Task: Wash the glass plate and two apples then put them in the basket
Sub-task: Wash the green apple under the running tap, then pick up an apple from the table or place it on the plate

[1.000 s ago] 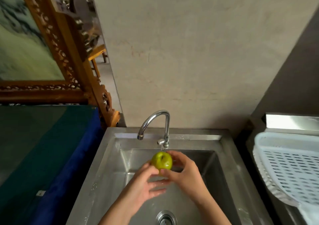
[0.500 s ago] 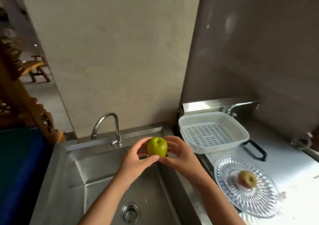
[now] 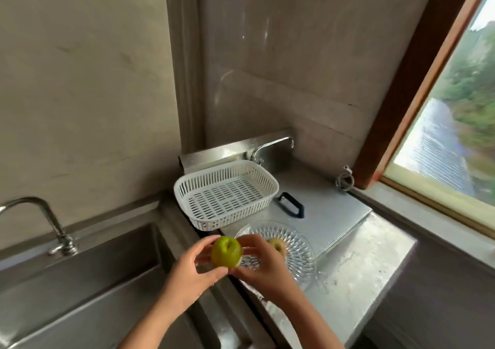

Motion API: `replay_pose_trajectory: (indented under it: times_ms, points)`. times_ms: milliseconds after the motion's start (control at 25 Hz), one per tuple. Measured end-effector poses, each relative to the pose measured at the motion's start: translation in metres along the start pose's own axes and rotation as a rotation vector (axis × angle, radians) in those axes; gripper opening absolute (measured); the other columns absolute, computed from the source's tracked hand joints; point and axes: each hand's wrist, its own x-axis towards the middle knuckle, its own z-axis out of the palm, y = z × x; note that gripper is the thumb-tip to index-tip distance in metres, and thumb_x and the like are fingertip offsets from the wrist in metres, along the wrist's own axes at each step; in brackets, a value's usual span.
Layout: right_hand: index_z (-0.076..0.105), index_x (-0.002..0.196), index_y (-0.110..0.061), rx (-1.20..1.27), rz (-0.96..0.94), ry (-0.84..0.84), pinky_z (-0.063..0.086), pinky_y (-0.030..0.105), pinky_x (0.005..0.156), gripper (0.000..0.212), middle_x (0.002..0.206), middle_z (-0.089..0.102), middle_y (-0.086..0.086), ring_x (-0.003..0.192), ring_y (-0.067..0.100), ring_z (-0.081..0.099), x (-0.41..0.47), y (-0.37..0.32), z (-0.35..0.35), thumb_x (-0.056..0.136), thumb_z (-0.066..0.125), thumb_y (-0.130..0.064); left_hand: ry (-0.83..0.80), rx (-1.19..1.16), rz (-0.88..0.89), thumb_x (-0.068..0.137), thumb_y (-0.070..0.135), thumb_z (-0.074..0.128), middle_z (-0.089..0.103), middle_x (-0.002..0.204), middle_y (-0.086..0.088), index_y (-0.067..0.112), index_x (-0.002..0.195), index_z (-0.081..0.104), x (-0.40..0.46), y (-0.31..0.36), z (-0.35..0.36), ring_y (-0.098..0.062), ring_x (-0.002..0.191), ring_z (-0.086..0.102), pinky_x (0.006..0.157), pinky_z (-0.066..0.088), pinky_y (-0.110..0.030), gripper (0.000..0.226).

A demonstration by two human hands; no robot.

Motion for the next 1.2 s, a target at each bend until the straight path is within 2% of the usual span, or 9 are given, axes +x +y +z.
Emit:
replay_pose_trajectory:
  times_ms: [80,200,320,440,560,680,880,1080,1200]
  points:
    - [0.059,0.102,-0.023,-0.021,-0.008,-0.001,0.051,0.018,0.085,0.040,0.093,0.059,-0.021,0.092,0.001,0.063,0.001,0.036,-0.018,0.067,0.079,-0.021,-0.017,0.025,-0.030,0.064,0.005,0.080,0.065,0.115,0.012,0.040,0.109,0.057,0.012,-0.012,0.035,-0.005,0.105,0.063,0.092,0.048,-0.022,0.062]
    - [0.057,0.100,-0.027,-0.029,0.007,-0.043,0.051,0.017,0.083,0.042,0.096,0.061,-0.018,0.090,-0.002,0.062,0.007,0.096,-0.043,0.065,0.080,-0.023,-0.020,0.037,-0.130,0.063,0.002,0.078,0.062,0.116,0.006,0.042,0.108,0.055,0.029,-0.032,0.090,-0.013,0.105,0.063,0.087,0.053,-0.026,0.064]
    - [0.059,0.103,-0.019,-0.036,0.052,-0.107,0.053,0.018,0.079,0.045,0.096,0.063,-0.014,0.084,-0.004,0.062,0.017,0.150,-0.061,0.065,0.082,-0.021,0.010,0.055,-0.226,0.065,0.005,0.078,0.059,0.113,0.011,0.041,0.106,0.052,0.044,-0.050,0.132,-0.005,0.104,0.060,0.086,0.050,-0.018,0.060]
    - [0.060,0.103,-0.018,-0.067,0.054,-0.156,0.051,0.013,0.072,0.046,0.094,0.062,-0.015,0.079,-0.004,0.061,0.019,0.178,-0.069,0.064,0.082,-0.025,-0.008,0.156,-0.287,0.063,0.015,0.080,0.058,0.108,0.016,0.037,0.107,0.051,0.051,-0.060,0.150,0.002,0.102,0.056,0.087,0.044,-0.013,0.057]
    - [0.060,0.105,-0.018,-0.073,0.062,-0.185,0.052,0.018,0.073,0.047,0.098,0.064,-0.009,0.079,0.000,0.060,0.020,0.195,-0.070,0.064,0.081,-0.026,-0.012,0.189,-0.316,0.060,0.018,0.081,0.061,0.106,0.014,0.042,0.102,0.052,0.053,-0.071,0.157,0.001,0.100,0.058,0.088,0.050,-0.023,0.056]
    - [0.062,0.105,-0.018,-0.068,0.060,-0.197,0.053,0.019,0.072,0.046,0.096,0.062,-0.012,0.078,0.001,0.061,0.024,0.203,-0.069,0.064,0.081,-0.026,-0.017,0.202,-0.342,0.061,0.019,0.080,0.064,0.109,0.009,0.036,0.106,0.056,0.058,-0.079,0.159,-0.005,0.100,0.062,0.086,0.055,-0.029,0.054]
    - [0.060,0.108,-0.023,-0.077,0.100,-0.201,0.051,0.012,0.071,0.048,0.096,0.063,-0.014,0.079,-0.001,0.061,0.028,0.212,-0.071,0.065,0.081,-0.025,-0.039,0.221,-0.346,0.060,0.024,0.080,0.062,0.104,0.019,0.045,0.097,0.056,0.069,-0.085,0.161,0.001,0.096,0.062,0.080,0.055,-0.024,0.049]
    - [0.059,0.112,-0.022,-0.060,0.133,-0.182,0.055,0.023,0.077,0.049,0.098,0.064,-0.015,0.086,0.002,0.063,0.040,0.212,-0.070,0.067,0.079,-0.025,-0.016,0.251,-0.328,0.062,0.021,0.080,0.062,0.109,0.013,0.028,0.113,0.059,0.087,-0.088,0.161,-0.004,0.101,0.060,0.086,0.054,-0.026,0.056]
    - [0.057,0.112,-0.024,-0.065,0.158,-0.194,0.054,0.017,0.075,0.050,0.101,0.064,-0.011,0.088,0.004,0.064,0.041,0.215,-0.074,0.067,0.079,-0.022,-0.027,0.260,-0.349,0.064,0.021,0.080,0.057,0.117,0.011,0.026,0.126,0.052,0.088,-0.085,0.159,-0.005,0.107,0.056,0.091,0.051,-0.026,0.068]
